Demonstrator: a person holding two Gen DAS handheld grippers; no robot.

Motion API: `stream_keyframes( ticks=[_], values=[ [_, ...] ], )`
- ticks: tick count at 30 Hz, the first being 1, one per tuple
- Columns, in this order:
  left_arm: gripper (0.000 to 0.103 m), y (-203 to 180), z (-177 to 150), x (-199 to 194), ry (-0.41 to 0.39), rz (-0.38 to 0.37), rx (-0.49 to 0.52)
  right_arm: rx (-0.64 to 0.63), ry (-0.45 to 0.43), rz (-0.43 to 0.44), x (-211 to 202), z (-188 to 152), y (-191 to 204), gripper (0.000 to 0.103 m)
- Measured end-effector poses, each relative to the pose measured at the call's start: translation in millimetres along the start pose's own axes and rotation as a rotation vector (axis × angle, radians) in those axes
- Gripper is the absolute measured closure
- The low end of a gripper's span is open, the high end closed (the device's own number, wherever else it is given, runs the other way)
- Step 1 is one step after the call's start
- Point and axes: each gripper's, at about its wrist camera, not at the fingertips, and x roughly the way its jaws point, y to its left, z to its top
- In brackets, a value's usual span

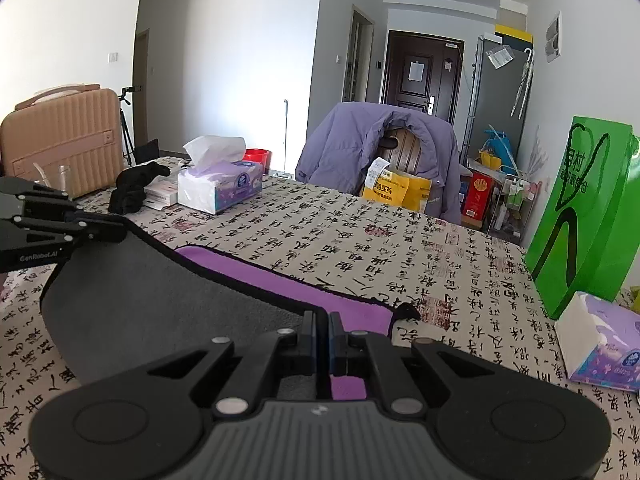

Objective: Fold towel

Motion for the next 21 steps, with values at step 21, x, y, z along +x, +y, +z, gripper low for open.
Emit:
stream_keyframes(
  ticks=[21],
  values=[
    [0.097,8.3,14.3,28.0,-0.003,0.006,0.033,-0.042,0.002,-0.010,26.7,16.0,-9.6,0.098]
  ],
)
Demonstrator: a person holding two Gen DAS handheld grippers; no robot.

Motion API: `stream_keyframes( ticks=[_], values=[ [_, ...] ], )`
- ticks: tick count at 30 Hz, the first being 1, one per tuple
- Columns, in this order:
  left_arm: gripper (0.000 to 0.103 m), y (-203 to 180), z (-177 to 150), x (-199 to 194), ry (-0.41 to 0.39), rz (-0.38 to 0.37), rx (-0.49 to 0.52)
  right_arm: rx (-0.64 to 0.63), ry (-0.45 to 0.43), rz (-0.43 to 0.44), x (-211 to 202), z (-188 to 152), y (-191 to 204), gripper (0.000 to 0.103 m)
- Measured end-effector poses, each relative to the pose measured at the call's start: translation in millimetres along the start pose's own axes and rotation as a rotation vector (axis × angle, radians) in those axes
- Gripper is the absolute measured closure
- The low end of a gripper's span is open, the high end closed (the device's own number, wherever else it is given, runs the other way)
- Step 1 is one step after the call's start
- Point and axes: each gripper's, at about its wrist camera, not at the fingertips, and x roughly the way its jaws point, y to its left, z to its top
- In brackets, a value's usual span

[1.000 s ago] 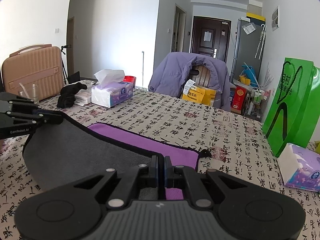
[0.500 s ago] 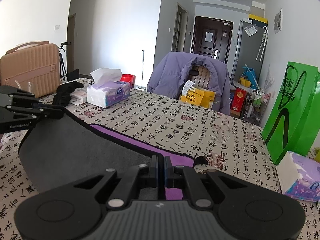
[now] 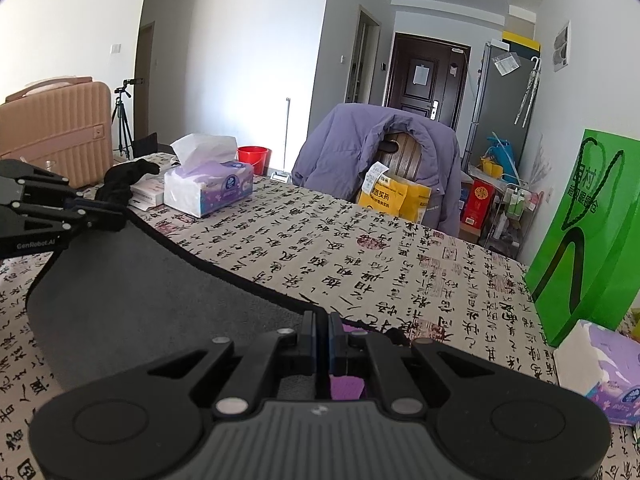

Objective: Fold towel

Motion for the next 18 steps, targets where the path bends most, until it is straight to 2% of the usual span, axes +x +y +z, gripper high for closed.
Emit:
stream_keyframes(
  ticks=[18],
  values=[
    [0.097,7.7,1.9,29.7,0.015,0.001,0.004,-0.013,0.013,0.002,27.0,3.8,-9.6,0.098]
  ],
)
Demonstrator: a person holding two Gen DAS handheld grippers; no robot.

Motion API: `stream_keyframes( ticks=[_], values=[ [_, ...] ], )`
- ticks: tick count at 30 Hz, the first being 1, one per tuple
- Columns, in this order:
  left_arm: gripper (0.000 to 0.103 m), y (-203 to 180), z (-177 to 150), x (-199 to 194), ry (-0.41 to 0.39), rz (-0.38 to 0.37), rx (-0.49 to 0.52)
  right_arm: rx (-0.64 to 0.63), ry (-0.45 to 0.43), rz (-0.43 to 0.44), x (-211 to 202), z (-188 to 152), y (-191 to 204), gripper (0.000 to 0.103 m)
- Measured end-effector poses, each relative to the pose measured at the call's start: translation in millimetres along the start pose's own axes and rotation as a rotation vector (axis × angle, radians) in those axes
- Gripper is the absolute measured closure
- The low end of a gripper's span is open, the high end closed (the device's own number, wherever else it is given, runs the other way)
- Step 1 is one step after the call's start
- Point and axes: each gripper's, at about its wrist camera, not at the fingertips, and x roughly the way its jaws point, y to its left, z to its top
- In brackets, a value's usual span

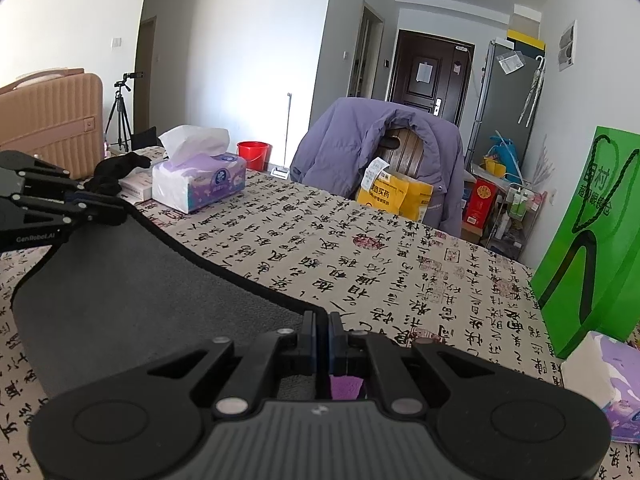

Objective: Fold towel

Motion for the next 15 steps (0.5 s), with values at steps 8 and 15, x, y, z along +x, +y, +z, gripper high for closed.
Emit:
stream_keyframes(
  ticks=[8,15],
  values=[
    [0.097,1.4,-1.6,10.5,0.005,-0.002,-0.008,0.002,0.003,0.000,10.4,-0.6,-3.7,0.098],
    [0.097,3.3,-2.9,19.9,0.003,-0.002,-0.010,-0.004,0.003,-0.003,20.1,-4.4,-5.6,0.098]
  ],
)
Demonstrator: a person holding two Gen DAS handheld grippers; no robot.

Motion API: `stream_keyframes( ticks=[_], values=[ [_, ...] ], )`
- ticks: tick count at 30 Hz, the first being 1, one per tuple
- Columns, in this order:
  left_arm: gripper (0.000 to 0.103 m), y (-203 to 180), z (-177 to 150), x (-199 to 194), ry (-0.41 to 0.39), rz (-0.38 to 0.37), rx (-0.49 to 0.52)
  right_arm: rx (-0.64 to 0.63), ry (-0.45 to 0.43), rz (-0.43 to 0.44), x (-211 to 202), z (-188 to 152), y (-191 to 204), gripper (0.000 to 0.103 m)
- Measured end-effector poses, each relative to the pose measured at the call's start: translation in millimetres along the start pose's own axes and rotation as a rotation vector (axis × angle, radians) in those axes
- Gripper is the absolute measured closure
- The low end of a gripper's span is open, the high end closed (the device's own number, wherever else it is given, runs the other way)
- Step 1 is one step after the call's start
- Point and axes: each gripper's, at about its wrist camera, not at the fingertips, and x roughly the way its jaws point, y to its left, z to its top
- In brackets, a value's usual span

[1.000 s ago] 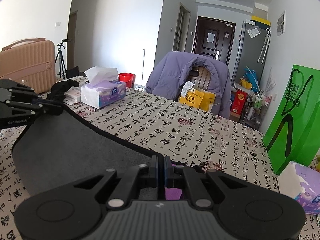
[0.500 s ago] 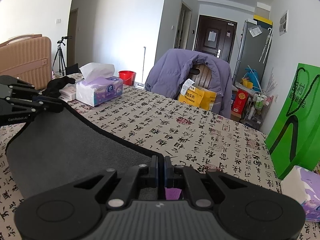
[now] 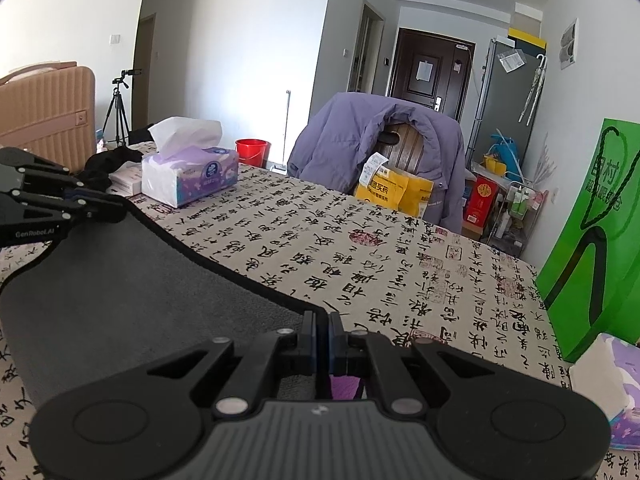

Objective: Fold towel

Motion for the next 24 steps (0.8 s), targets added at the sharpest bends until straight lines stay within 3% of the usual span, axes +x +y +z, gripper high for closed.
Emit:
stream_keyframes(
  ticks=[24],
  values=[
    [0.097,3.6,-5.0,18.0,0.005,-0.015,0.002,0.004,-0.024,0.022,16.4,-3.4,-7.7,0.098]
  ],
)
